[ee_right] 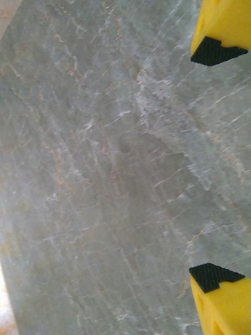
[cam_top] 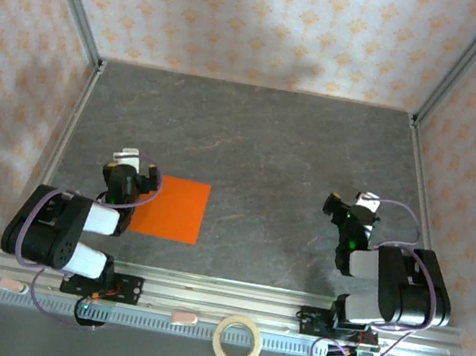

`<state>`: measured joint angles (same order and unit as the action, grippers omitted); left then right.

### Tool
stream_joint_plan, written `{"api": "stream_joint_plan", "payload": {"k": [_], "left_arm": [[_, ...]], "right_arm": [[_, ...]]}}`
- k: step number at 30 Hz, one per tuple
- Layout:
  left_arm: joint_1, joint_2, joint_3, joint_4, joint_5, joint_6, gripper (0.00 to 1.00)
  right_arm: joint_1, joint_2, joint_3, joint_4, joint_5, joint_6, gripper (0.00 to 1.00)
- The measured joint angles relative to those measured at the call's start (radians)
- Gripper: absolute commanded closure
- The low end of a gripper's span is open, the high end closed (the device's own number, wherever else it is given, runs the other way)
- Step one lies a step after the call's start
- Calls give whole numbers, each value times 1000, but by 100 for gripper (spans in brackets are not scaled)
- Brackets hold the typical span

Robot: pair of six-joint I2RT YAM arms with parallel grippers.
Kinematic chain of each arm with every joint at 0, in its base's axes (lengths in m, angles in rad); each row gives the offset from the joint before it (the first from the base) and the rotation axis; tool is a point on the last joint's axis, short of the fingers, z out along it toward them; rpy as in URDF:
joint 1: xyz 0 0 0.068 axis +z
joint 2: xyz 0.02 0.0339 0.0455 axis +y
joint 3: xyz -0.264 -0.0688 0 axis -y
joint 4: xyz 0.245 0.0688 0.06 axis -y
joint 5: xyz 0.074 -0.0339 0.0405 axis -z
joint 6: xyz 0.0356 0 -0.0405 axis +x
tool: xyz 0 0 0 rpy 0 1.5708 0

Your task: Fold a paper plane with a square sheet of paper (pick it up from the middle)

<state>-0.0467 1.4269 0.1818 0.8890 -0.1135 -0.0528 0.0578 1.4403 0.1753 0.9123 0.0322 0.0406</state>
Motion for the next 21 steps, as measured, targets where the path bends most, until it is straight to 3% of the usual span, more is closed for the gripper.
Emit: {"api": "stream_joint_plan", "payload": {"k": [11,21], "left_arm": [[9,75,34,201,9,30,1],[10,79,37,265,11,37,1]], "right_arm": [[-4,76,27,203,-7,-17,0],[-8,77,35,270,-6,-21,0]]}}
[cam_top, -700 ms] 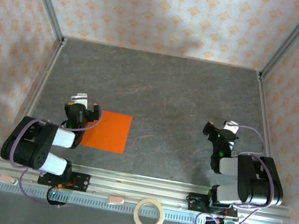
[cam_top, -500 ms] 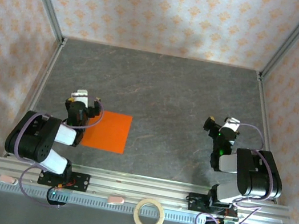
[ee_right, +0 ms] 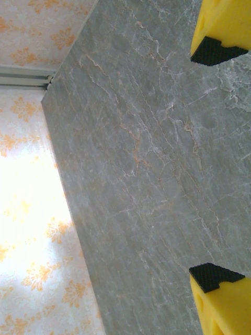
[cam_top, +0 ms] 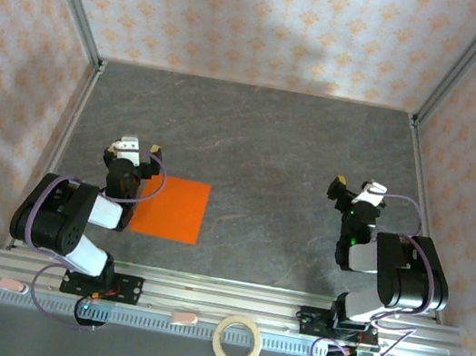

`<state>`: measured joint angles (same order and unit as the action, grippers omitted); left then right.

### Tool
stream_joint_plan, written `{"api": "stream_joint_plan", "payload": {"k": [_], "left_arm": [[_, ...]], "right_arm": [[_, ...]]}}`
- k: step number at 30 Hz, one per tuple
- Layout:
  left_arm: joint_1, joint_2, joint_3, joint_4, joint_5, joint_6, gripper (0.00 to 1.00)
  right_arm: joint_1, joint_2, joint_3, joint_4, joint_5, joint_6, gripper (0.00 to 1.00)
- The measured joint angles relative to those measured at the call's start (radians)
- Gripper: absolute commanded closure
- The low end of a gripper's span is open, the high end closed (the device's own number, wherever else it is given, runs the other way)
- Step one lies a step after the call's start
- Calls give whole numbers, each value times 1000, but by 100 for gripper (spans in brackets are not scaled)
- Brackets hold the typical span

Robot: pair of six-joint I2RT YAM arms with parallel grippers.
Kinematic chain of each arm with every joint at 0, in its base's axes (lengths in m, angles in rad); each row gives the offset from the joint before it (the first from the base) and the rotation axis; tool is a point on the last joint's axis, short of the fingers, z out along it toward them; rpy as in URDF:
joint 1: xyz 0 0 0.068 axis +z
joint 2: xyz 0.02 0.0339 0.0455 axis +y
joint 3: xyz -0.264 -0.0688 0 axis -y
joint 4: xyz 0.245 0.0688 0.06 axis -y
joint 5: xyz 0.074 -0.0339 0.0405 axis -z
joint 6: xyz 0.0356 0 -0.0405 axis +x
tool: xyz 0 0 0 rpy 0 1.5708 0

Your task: Fold a paper plane with a square sheet of paper (pick it up from the middle)

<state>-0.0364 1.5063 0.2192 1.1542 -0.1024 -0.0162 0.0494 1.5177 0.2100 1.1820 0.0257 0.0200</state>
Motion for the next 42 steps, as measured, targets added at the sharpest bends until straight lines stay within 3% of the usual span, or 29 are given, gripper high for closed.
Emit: {"api": "stream_joint_plan", "payload": {"k": [32,37,42], "left_arm": [[6,-2,4,42,18,18,1],[6,-139,0,-37,7,13,1],[6,-313,15,-154,-25,-40,1]], "right_arm": [[-10,6,8,23,0,0,0],[-9,-23,26,-25,0,0,0],[-9,-163,84,-193,5,27,0]]}}
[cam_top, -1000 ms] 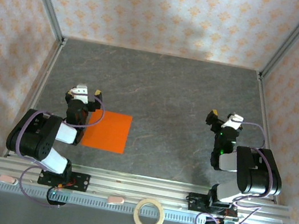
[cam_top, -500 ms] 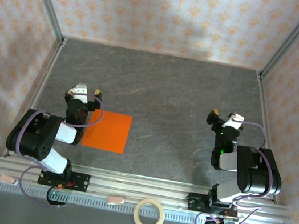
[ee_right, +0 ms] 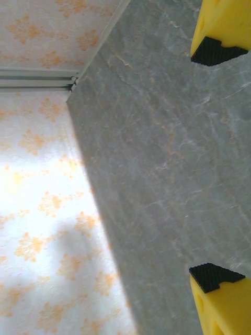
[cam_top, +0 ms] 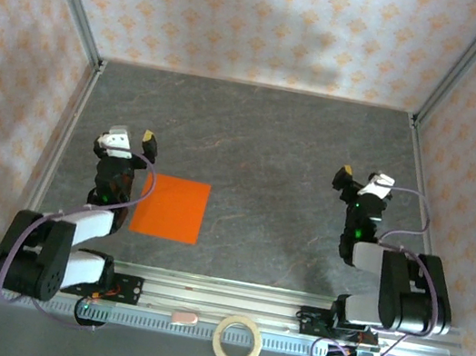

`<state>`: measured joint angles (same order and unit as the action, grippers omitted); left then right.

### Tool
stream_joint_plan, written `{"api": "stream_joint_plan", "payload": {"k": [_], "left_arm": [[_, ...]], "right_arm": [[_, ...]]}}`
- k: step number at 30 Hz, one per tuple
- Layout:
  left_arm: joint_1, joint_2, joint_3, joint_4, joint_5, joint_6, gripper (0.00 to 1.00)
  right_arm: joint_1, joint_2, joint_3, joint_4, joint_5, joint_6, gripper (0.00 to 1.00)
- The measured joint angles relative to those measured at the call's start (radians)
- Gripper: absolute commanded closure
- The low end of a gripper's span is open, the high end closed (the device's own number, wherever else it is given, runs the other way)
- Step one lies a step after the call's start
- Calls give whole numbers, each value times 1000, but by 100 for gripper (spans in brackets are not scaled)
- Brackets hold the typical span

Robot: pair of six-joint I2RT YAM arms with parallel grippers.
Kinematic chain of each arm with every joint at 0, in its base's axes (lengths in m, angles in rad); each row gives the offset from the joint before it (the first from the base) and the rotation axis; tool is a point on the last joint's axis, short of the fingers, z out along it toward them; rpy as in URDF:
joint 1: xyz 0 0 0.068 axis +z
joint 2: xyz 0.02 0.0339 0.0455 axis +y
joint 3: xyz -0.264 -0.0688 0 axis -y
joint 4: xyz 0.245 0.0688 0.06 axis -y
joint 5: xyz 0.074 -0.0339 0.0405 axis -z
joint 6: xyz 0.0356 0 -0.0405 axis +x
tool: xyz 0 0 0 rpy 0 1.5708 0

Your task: Fold a paper plane with a square sheet of paper (pick it up from the middle)

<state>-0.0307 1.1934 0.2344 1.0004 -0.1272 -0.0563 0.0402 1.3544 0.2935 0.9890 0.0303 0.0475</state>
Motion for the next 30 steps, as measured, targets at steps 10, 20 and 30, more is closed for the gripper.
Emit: {"api": "stream_joint_plan", "payload": {"k": [10,20,30], "left_arm": [[6,-179,217,-481,107,-292,1],[-73,-40,241,-711,579,-419,1],[-249,75,311,-943,572,-418,1]], "right_arm": [[-3,-218,129,-422,-111,250,0],[-5,-224,151,-583,-532,478,4],[25,-224,151,-652,-648,562,8]]}}
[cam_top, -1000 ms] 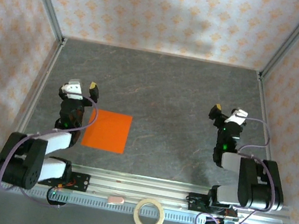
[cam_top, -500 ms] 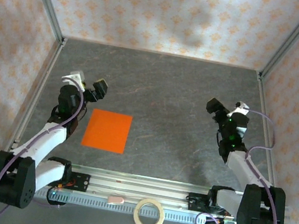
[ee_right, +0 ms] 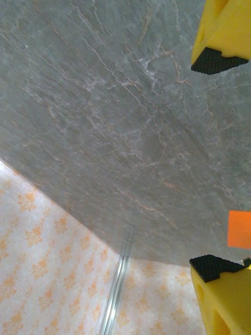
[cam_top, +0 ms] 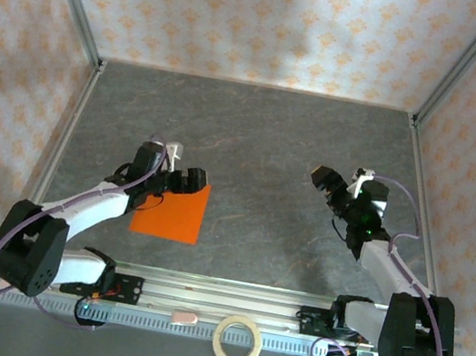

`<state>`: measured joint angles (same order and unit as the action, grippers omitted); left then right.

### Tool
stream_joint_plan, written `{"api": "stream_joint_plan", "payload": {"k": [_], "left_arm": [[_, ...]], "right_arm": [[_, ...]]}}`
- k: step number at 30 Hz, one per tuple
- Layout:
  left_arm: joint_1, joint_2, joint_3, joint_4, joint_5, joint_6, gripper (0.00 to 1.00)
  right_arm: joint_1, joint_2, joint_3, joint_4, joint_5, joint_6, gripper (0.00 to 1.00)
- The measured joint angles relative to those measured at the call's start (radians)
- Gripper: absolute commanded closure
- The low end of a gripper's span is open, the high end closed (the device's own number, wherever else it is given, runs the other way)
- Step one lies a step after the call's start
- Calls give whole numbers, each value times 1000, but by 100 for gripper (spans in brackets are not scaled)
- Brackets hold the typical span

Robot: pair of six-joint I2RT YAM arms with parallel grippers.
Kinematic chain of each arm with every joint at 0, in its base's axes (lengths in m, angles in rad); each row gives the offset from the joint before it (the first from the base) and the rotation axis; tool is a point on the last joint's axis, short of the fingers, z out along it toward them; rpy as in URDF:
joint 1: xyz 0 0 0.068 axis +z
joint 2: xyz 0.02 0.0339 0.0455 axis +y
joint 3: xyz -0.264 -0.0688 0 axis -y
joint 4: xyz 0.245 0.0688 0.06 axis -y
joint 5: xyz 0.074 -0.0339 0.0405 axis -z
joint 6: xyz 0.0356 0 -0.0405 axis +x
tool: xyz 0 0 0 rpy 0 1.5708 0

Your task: Fold a paper plane with a square sheet of paper (pick it up from the middle)

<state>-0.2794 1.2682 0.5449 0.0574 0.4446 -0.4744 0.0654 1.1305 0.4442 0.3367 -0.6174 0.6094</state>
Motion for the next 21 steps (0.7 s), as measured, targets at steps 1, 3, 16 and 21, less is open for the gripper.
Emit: {"api": "stream_joint_plan", "payload": {"k": [1,3,16,21], "left_arm": [[-6,16,3,-25,-8,0,1],[-13,44,13,-73,-32,-1,1],[-73,142,66,-191,-120,-51,1],[-121,205,116,-159,-135,-108,1]], "right_arm": [[2,0,0,-1,-5,5,8],[5,2,0,-1,-10,12,8],[7,29,0,-20,-11,27,7],[7,31,0,-32,-11,27,7]]}}
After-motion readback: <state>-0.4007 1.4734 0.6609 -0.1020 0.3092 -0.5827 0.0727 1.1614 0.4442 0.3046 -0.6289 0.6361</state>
